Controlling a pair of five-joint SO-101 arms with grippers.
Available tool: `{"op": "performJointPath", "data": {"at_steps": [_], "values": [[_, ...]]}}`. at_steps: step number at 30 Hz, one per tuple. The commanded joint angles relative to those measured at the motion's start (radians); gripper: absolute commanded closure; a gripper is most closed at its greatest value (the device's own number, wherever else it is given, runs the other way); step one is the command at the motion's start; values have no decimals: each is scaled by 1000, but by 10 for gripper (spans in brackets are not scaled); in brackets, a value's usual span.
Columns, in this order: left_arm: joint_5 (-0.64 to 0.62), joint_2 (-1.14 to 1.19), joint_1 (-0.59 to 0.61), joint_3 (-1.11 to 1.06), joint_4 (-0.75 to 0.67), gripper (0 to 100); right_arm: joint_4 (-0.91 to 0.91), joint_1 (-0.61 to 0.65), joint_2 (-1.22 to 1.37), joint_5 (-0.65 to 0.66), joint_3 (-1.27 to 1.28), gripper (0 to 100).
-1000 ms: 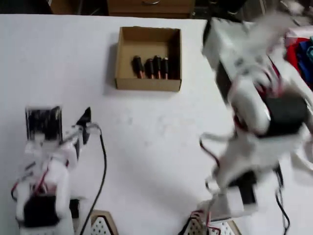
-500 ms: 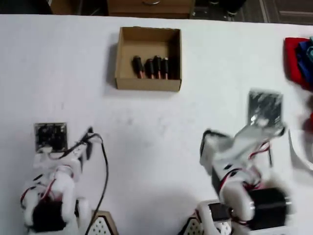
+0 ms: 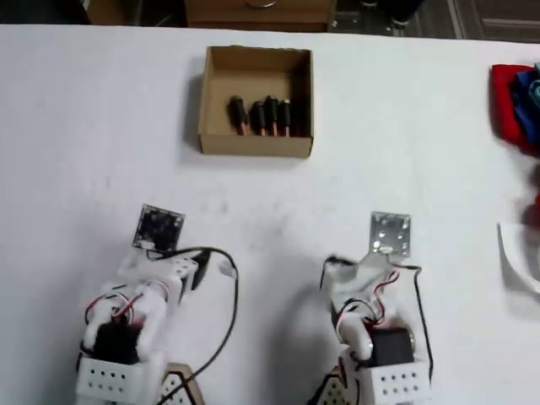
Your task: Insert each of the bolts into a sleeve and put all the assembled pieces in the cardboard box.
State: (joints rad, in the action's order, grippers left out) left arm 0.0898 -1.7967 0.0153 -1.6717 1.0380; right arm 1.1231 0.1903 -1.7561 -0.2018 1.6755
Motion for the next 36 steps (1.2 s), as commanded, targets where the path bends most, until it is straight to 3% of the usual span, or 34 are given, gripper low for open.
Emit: {"op": "performJointPath", "data": {"at_steps": [1,4,30,36], "values": [[5,-26,83,-22,106,736,76,-1,-13,5,18,978],[5,-25,91,-22,252,739,136,-8,-12,-2,18,978],[5,-25,94,-22,249,740,130,-4,-5,0,18,978],[5,-25,153,-22,249,740,130,-4,-5,0,18,978]]}}
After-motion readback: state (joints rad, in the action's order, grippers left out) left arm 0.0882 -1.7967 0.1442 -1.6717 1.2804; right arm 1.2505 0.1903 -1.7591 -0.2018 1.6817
